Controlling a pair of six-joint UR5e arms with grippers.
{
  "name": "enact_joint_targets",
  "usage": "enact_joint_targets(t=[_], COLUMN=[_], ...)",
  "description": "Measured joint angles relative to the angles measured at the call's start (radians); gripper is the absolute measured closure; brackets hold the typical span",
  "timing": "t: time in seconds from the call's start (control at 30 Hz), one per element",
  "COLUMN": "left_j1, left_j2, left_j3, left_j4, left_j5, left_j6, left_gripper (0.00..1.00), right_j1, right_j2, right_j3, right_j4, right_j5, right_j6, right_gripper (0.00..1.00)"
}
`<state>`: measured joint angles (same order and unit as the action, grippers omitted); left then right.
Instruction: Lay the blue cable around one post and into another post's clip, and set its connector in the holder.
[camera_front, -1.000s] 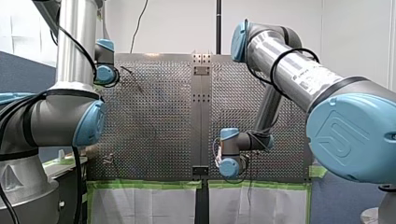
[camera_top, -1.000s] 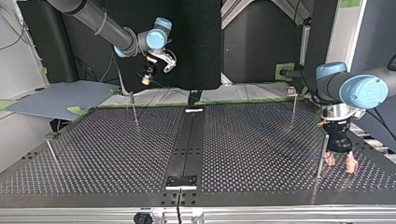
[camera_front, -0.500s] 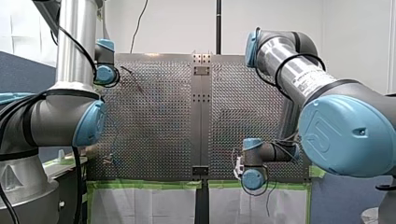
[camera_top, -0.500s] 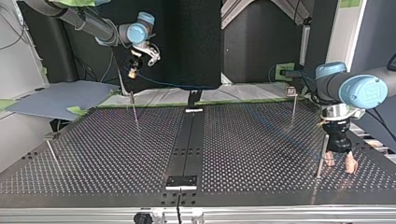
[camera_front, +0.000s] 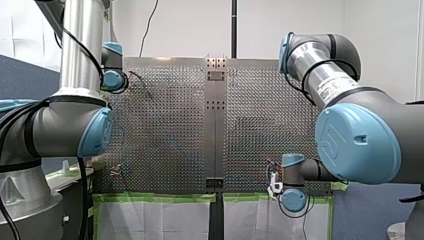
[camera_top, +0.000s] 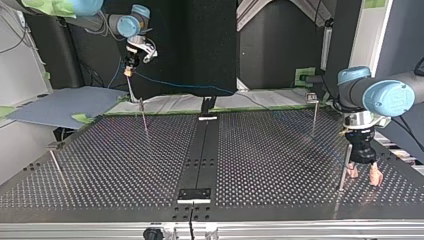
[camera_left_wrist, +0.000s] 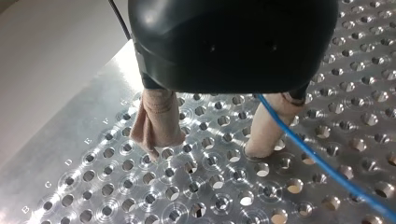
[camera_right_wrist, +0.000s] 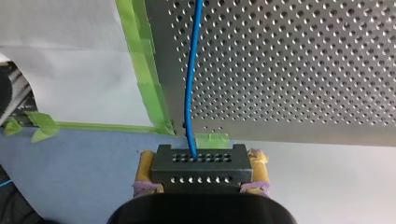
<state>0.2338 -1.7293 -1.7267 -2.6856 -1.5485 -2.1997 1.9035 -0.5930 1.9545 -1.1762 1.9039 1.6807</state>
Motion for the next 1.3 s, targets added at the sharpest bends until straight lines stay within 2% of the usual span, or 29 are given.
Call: enact_joint_targets(t=[0.1, 0.2, 0.4, 0.5, 0.63, 0.7, 0.77, 0.87, 1.07, 1.3], left_j1=[0.0, 0.0, 0.0, 0.0, 0.0, 0.0, 0.0, 0.0, 0.0, 0.0], left_j2=[0.0, 0.0, 0.0, 0.0, 0.0, 0.0, 0.0, 0.0, 0.0, 0.0], left_j3=[0.0, 0.0, 0.0, 0.0, 0.0, 0.0, 0.0, 0.0, 0.0, 0.0], left_j4=[0.001, 0.001, 0.001, 0.001, 0.002, 0.002, 0.001, 0.001, 0.001, 0.0], left_j5=[0.0, 0.0, 0.0, 0.0, 0.0, 0.0, 0.0, 0.0, 0.0, 0.0], left_j6=[0.0, 0.0, 0.0, 0.0, 0.0, 0.0, 0.0, 0.001, 0.001, 0.001], left_gripper=[0.0, 0.0, 0.0, 0.0, 0.0, 0.0, 0.0, 0.0, 0.0, 0.0], right_j1=[-0.031, -0.06, -0.123, -0.153, -0.192, -0.212, -0.223, -0.228, -0.22, -0.209], right_j2=[-0.022, -0.049, -0.111, -0.14, -0.156, -0.158, -0.158, -0.158, -0.153, -0.144], right_j3=[0.026, 0.026, -0.02, -0.033, -0.038, -0.038, -0.038, -0.038, -0.037, -0.037], right_j4=[-0.029, -0.033, 0.017, 0.046, 0.08, 0.087, 0.09, 0.091, 0.091, 0.087], right_j5=[-0.031, -0.06, -0.123, -0.153, -0.192, -0.214, -0.236, -0.268, -0.328, -0.372], right_j6=[-0.009, -0.007, 0.004, 0.017, 0.032, 0.034, 0.033, 0.028, 0.014, 0.0], right_gripper=[0.99, 0.99, 0.99, 0.99, 0.99, 0.99, 0.99, 0.99, 0.99, 0.99])
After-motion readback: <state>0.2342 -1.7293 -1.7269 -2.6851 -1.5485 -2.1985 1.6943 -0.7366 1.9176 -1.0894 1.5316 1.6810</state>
